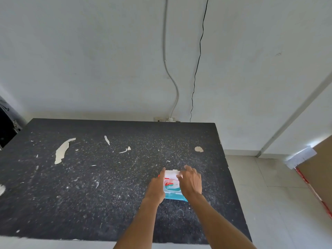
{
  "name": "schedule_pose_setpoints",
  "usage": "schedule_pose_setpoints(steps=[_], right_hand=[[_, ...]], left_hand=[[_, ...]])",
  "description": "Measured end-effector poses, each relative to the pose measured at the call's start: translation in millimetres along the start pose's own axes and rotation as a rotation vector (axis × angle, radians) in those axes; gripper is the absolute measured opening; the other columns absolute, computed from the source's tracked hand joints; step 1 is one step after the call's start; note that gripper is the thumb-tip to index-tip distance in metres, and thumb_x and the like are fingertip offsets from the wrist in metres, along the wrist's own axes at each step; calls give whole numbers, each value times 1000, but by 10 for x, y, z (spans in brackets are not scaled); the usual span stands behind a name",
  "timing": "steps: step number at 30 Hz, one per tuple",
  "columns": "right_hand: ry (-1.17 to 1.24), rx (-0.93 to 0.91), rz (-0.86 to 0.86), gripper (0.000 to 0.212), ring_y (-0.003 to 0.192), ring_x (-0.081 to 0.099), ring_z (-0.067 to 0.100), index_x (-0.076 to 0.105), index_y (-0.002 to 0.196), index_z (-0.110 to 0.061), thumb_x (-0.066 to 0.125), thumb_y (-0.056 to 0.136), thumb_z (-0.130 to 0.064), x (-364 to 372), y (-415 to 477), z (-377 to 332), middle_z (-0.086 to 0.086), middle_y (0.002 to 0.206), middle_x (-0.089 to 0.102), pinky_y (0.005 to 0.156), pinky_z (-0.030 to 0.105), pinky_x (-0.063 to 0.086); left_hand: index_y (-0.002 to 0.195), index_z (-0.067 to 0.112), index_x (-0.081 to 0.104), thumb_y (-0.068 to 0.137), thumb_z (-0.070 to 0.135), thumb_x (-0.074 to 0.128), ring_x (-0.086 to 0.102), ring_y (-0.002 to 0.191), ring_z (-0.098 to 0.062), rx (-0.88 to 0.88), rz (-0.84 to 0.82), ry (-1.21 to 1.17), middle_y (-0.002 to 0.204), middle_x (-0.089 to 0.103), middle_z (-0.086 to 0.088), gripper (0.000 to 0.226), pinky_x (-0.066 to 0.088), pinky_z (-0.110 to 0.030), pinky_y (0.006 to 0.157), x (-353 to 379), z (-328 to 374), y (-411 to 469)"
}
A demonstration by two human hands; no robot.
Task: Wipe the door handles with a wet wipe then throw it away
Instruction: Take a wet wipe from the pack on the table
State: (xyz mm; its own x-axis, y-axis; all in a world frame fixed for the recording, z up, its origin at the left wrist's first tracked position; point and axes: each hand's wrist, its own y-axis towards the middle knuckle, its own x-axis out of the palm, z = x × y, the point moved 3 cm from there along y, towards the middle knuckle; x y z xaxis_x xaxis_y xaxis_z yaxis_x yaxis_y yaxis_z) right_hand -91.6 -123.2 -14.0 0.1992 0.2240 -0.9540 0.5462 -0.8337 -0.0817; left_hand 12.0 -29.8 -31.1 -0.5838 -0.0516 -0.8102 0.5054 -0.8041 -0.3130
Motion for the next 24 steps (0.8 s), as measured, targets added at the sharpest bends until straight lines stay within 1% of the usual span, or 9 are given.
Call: schedule_pose_setpoints(steps=[2, 4, 7, 11, 15, 17, 19, 22, 24], right_hand=[[-25, -12, -69, 33, 134, 41, 21, 58, 130, -24, 51, 98, -23, 60, -35, 16, 4, 151, 37, 111, 37, 34], [-9, 3, -120, 41, 138, 35, 23, 51, 136, -26, 51, 96, -18, 114, -75, 30, 4, 156, 28, 113, 40, 30], [53, 42, -144, 39, 139, 33, 19, 56, 131, -28, 55, 93, -23, 166, -129, 73, 0, 155, 30, 115, 41, 28], [85, 33, -145, 31, 137, 35, 16, 63, 122, -30, 59, 92, -38, 186, -180, 89, -4, 151, 36, 116, 39, 25], [119, 36, -54, 20, 129, 44, 13, 69, 110, -26, 57, 94, -29, 146, -192, 55, -5, 143, 47, 113, 35, 30], [125, 50, -7, 21, 123, 50, 14, 68, 112, -22, 56, 95, -23, 114, -188, 48, -3, 138, 53, 110, 33, 37], [136, 53, -4, 22, 121, 52, 14, 65, 115, -20, 56, 95, -23, 86, -193, 49, -3, 136, 54, 107, 33, 40], [129, 29, -121, 34, 132, 42, 17, 56, 126, -27, 57, 93, -36, 144, -199, 62, -3, 145, 43, 111, 40, 33], [118, 42, -163, 33, 134, 39, 17, 58, 125, -29, 59, 92, -36, 188, -210, 55, -4, 145, 43, 111, 40, 31]], left_hand=[[153, 28, 12, 89, 19, 68, 61, 118, -16, 2, 3, -6, 139, 54, -3, 85, 54, -29, 96, -11, 7, -3], [153, 28, 15, 89, 17, 68, 61, 117, -16, 1, -4, -23, 139, 54, -2, 83, 54, -29, 95, -12, 7, -9], [152, 26, 21, 89, 15, 68, 61, 116, -16, 1, -9, -31, 136, 55, -3, 79, 54, -30, 96, -5, -1, -12], [150, 22, 29, 90, 8, 64, 55, 122, -19, 12, -4, 2, 139, 52, -5, 71, 48, -31, 104, 5, 5, -40], [145, 22, 40, 89, 6, 65, 55, 123, -20, 32, -13, -12, 139, 53, -4, 63, 48, -30, 103, 11, 19, -62], [140, 21, 47, 89, 3, 63, 57, 121, -20, 55, -23, -19, 137, 55, -3, 57, 50, -29, 100, 10, 39, -69], [135, 20, 52, 90, 1, 61, 58, 118, -19, 68, -24, -21, 134, 56, -2, 50, 51, -27, 98, 9, 61, -81], [133, 18, 53, 91, 0, 59, 58, 114, -17, 60, -26, -29, 130, 56, -4, 46, 52, -27, 97, 15, 78, -101], [133, 15, 52, 92, 1, 57, 56, 115, -17, 74, -18, -28, 130, 55, -4, 44, 50, -26, 98, 24, 77, -108]])
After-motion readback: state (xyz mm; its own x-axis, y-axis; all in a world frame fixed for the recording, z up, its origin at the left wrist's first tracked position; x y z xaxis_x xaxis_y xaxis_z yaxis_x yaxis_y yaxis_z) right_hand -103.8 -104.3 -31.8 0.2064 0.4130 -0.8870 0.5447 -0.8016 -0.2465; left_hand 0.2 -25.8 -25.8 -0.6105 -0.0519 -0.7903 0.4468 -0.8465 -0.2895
